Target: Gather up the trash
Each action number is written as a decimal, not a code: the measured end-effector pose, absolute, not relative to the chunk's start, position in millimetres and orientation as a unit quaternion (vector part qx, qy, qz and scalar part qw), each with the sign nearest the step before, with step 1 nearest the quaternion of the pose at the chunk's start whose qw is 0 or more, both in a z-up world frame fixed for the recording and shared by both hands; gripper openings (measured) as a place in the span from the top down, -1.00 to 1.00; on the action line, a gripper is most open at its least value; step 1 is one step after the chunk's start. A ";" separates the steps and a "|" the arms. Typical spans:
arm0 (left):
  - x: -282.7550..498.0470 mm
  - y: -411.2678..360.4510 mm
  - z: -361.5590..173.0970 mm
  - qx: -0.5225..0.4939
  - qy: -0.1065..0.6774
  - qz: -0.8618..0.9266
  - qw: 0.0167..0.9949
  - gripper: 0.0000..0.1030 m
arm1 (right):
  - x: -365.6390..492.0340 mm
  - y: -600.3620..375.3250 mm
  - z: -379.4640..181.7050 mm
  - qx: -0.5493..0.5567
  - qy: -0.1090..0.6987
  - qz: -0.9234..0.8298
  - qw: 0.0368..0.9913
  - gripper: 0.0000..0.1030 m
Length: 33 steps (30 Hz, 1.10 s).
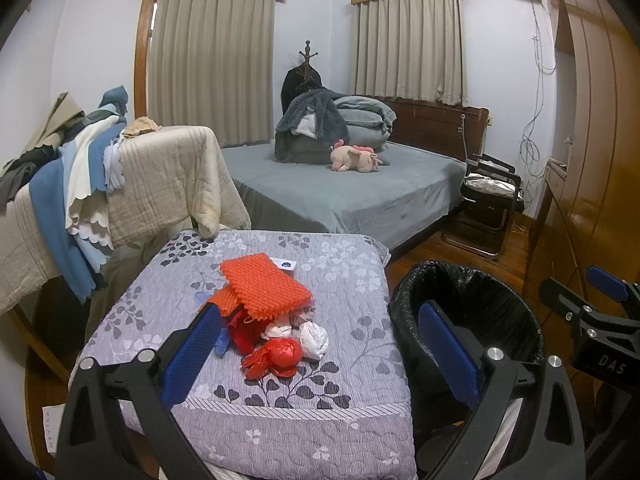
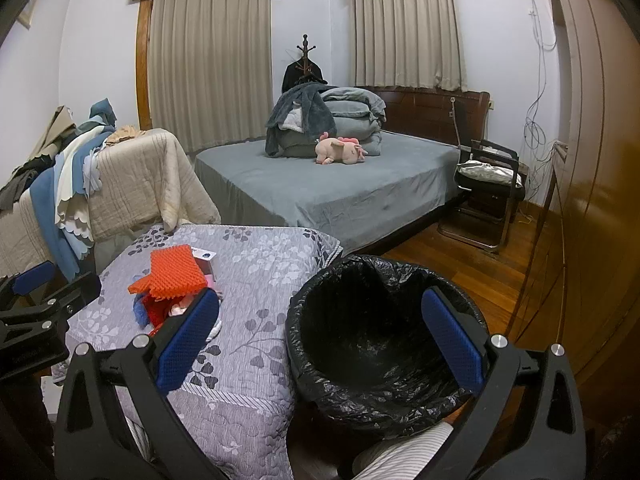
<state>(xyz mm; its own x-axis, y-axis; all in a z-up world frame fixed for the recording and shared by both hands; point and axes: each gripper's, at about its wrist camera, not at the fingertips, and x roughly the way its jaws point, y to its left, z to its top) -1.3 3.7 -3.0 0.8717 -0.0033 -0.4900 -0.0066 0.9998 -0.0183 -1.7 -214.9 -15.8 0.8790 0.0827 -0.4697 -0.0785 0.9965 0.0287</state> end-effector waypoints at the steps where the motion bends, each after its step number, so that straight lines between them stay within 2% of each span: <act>1: -1.3 3.8 -3.1 -0.009 0.253 0.001 0.967 -0.88 | -1.4 -214.8 -16.0 0.004 0.242 0.042 0.969 -0.91; 33: -0.1 6.5 -3.8 -0.012 0.256 0.000 0.967 -0.88 | -0.3 -212.9 -16.2 0.002 0.244 0.041 0.969 -0.91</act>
